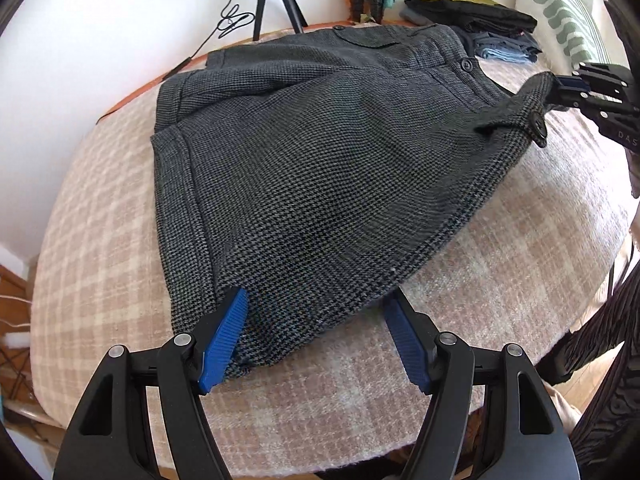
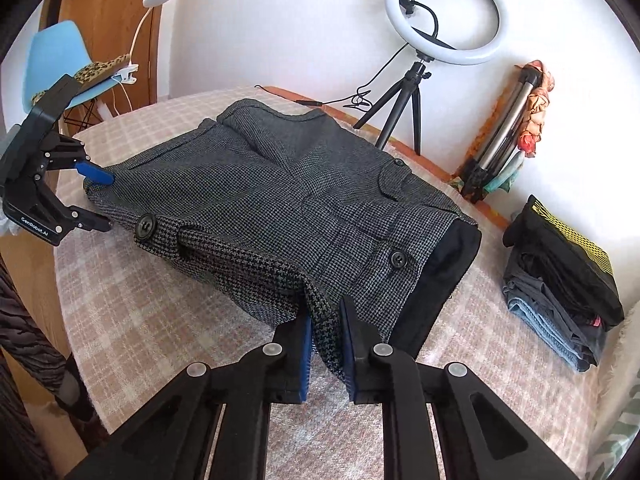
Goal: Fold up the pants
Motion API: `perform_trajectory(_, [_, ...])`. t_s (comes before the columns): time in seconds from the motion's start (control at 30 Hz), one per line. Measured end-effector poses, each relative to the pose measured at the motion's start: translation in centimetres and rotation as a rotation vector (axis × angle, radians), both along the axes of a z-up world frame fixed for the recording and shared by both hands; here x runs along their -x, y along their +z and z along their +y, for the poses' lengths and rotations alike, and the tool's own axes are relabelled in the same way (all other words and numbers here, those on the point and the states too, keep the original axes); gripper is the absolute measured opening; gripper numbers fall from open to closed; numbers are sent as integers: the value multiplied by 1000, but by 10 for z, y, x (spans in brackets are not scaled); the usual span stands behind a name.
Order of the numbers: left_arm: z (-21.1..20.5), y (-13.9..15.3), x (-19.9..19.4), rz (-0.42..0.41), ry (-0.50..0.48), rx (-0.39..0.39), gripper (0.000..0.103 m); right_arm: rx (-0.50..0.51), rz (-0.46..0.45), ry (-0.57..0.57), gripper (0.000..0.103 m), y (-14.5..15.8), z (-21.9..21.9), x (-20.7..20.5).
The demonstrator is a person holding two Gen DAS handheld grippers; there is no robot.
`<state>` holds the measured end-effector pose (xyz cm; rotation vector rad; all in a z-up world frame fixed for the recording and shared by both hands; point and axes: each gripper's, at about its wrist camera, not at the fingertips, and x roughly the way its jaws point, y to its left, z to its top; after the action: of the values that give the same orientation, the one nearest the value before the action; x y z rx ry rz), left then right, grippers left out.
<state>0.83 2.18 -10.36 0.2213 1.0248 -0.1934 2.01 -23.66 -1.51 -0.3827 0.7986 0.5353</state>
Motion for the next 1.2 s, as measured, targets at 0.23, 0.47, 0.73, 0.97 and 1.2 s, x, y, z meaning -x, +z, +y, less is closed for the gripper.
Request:
perform_trajectory(0.23, [10,11,-11,-43,24,61,25,-12,-7,-14,11,1,-1,3])
perform_trajectory(0.47, [0,19,-17,-73,7,51,16,-10,-17,-46,10,1,-2,7])
perform_trajectory(0.73, [5,62,-20,-222,47,105,8,-77,-107,-105,9,31,-7,12])
perform_trajectory(0.97, [20,121,-25,-381,83,185,7,-158,-208,-148,8,74,-9,18])
perform_trajectory(1.2, [22,172,-1,-529,58,175,5,-198,-260,-146,7,101,-13,35])
